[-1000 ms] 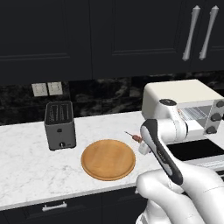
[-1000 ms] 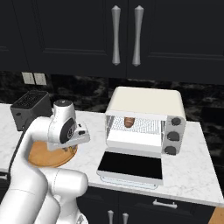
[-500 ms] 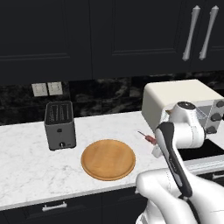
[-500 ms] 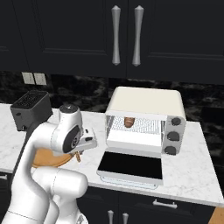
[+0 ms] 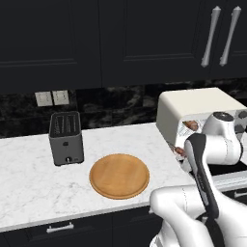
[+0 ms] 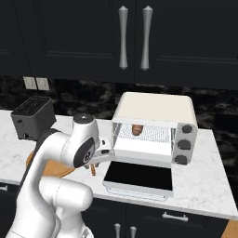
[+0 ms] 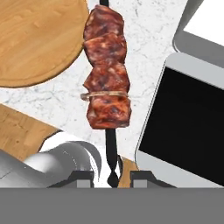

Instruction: Pick up the kebab skewer and baguette bread, and place them inside the toaster oven. Close the toaster oven door and start by setting the timer.

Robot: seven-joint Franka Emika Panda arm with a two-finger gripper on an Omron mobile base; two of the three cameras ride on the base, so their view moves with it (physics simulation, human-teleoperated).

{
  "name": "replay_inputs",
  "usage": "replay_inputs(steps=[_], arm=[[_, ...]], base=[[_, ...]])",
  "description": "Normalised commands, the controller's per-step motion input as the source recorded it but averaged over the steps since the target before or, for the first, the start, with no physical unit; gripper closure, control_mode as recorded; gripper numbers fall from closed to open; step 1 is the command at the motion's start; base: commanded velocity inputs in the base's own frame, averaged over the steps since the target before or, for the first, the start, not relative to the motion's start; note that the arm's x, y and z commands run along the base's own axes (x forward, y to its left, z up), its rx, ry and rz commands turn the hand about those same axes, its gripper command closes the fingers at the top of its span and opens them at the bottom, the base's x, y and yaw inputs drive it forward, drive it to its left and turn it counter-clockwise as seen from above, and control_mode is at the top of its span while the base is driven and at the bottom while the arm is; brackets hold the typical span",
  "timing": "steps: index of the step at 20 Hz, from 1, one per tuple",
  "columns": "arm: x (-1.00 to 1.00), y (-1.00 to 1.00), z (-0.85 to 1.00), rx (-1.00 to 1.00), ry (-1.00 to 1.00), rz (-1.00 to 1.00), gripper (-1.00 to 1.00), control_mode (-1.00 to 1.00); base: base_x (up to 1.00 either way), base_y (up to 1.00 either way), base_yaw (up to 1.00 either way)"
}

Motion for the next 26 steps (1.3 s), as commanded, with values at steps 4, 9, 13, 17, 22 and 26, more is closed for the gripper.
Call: replay_inputs(steps=[4, 9, 13, 17, 22, 26], arm=[[-0.36, -0.81, 0.20, 0.02, 0.00, -0.05, 1.00, -1.00], [-0.27, -0.83, 0.17, 0.01, 0.00, -0.05, 1.00, -1.00], [-0.01, -0.78, 0.16, 0.00, 0.01, -0.12, 1.00, -1.00], [-0.04, -0.68, 0.27, 0.00, 0.02, -0.16, 1.00, -1.00], [0.19, -0.59, 0.15, 0.00, 0.01, -0.13, 1.00, -1.00], [0.38, -0.28, 0.05, 0.00, 0.00, -0.07, 1.00, -1.00]], base=[[0.00, 0.00, 0.00], [0.00, 0.00, 0.00], [0.00, 0.00, 0.00], [0.00, 0.00, 0.00], [0.00, 0.00, 0.00], [0.00, 0.00, 0.00]])
